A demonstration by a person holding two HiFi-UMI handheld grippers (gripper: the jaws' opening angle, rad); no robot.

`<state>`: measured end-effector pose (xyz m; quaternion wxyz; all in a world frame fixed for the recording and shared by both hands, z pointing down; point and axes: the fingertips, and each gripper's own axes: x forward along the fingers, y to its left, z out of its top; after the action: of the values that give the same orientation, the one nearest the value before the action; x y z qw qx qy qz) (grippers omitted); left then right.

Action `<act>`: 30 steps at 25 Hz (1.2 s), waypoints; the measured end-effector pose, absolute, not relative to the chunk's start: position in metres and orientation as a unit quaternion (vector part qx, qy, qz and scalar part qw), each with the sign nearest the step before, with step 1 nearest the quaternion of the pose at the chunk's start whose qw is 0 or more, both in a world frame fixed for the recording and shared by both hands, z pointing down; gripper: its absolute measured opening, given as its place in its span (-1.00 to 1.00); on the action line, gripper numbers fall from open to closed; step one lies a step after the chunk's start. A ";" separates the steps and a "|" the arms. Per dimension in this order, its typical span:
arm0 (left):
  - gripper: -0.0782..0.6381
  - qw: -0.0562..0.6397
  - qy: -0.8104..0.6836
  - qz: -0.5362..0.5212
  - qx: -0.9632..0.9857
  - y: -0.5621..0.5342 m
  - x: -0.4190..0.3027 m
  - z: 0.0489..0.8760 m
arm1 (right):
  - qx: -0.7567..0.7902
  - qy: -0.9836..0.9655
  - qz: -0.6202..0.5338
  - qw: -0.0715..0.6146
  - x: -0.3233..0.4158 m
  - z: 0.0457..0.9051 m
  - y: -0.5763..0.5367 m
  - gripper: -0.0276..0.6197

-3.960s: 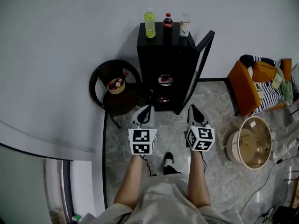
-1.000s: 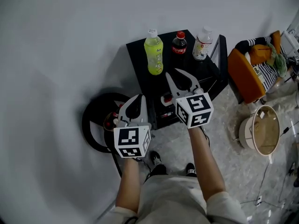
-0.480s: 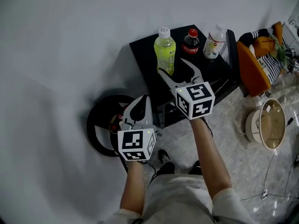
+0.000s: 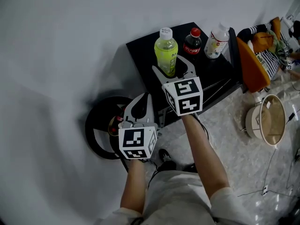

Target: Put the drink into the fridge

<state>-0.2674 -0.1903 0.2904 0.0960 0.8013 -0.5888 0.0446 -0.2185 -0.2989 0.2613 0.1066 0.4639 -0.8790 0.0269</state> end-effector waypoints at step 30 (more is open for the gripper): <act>-0.76 0.194 -0.571 0.089 0.793 -0.070 -0.143 0.433 | 0.351 -0.932 0.069 0.062 -0.091 0.423 -0.131 -0.06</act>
<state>-0.1431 -0.0695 0.4332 0.1937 0.7929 -0.5709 0.0888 -0.0909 -0.1308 0.4234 0.0620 0.3513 -0.9317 0.0686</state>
